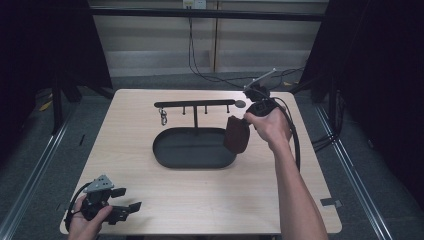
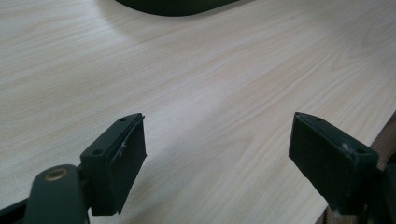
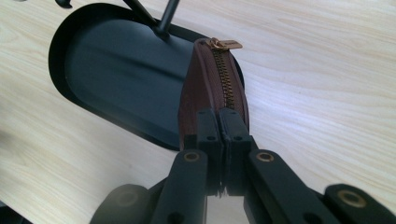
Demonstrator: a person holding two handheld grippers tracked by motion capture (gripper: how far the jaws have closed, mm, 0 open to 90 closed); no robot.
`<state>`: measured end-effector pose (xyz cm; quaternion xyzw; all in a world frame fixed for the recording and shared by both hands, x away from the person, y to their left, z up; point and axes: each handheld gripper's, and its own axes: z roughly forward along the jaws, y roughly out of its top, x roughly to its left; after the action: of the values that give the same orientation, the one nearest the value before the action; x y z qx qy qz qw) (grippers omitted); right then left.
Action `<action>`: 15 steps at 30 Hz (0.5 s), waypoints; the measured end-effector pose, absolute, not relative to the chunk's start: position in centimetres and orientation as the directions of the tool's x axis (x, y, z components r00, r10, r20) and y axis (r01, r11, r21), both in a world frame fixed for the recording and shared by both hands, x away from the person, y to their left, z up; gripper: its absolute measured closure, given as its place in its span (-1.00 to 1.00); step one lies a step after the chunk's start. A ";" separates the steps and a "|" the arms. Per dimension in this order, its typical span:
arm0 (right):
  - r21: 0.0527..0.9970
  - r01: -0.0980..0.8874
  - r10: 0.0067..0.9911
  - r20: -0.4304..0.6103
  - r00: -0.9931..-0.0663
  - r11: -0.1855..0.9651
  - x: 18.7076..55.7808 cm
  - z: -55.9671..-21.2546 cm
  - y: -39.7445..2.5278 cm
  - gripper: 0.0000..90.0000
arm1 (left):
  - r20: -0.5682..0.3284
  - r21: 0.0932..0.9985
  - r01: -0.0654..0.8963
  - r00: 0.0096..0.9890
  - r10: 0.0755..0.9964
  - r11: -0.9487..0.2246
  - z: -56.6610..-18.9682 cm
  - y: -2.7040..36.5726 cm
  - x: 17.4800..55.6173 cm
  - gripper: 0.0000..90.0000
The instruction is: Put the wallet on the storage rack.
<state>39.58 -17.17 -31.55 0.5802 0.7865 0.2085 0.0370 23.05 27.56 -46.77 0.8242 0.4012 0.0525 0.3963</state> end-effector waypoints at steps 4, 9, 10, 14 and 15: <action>0.374 0.894 0.924 0.189 -0.334 0.247 40.1 -32.2 -16.6 0.97 | -0.230 0.695 0.619 0.673 0.703 -0.365 -46.8 27.6 23.1 -0.58; 0.387 0.889 0.917 0.207 -0.341 0.244 40.6 -32.9 -15.6 0.97 | -0.233 0.696 0.620 0.673 0.702 -0.364 -46.8 27.6 23.1 -0.58; 0.391 0.888 0.915 0.214 -0.341 0.240 40.7 -33.0 -15.5 0.97 | -0.233 0.696 0.619 0.673 0.702 -0.363 -46.8 27.6 23.1 -0.58; 0.406 0.882 0.907 0.231 -0.353 0.241 40.8 -33.9 -15.2 0.97 | -0.235 0.694 0.622 0.672 0.702 -0.363 -46.8 27.6 23.1 -0.58; 0.408 0.882 0.902 0.247 -0.354 0.235 40.8 -34.1 -15.2 0.97 | -0.233 0.695 0.620 0.674 0.701 -0.365 -46.8 27.6 23.1 -0.58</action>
<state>40.77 -15.20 -34.08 0.5680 0.7855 0.2451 0.0201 23.06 27.58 -46.80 0.8244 0.4006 0.0514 0.3964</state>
